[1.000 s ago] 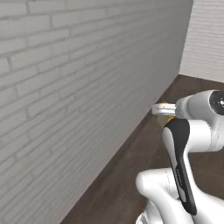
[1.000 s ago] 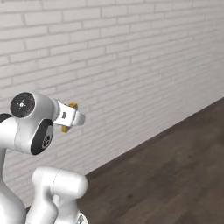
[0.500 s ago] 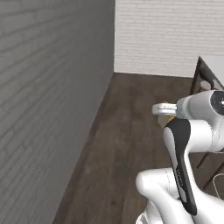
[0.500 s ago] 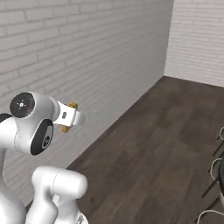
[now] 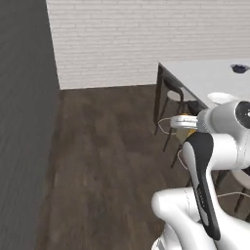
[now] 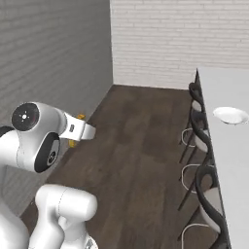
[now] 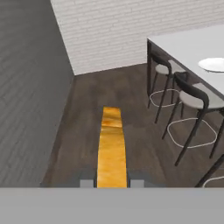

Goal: Start the toaster. Once the lever pops up, take the bread to the plate on the dining counter.

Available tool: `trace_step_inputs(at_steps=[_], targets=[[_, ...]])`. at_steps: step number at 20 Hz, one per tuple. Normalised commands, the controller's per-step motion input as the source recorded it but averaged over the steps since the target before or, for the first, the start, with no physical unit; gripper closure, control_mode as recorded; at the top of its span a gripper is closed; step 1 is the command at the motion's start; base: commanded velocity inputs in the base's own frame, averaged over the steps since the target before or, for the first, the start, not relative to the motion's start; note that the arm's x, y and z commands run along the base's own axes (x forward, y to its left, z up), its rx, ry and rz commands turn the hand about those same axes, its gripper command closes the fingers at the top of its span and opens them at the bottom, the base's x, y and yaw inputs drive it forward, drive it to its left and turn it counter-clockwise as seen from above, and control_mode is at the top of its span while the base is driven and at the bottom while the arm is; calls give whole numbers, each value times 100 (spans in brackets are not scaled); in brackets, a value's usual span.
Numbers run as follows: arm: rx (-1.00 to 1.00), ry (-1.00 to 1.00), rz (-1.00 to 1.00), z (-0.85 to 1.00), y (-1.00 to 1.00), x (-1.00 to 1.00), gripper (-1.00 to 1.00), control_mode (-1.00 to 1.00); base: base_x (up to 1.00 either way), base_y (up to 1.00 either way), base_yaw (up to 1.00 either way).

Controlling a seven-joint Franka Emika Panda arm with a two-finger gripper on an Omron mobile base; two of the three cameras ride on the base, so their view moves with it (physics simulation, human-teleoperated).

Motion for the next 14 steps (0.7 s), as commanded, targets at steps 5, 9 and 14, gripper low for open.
trace_step_inputs(at_steps=[5,9,14], targets=[[0,0,0,0,0,0,100,100,78,2,-57],[0,0,0,0,0,0,100,100,76,13,-57],[0,0,0,0,0,0,100,100,69,35,-58]])
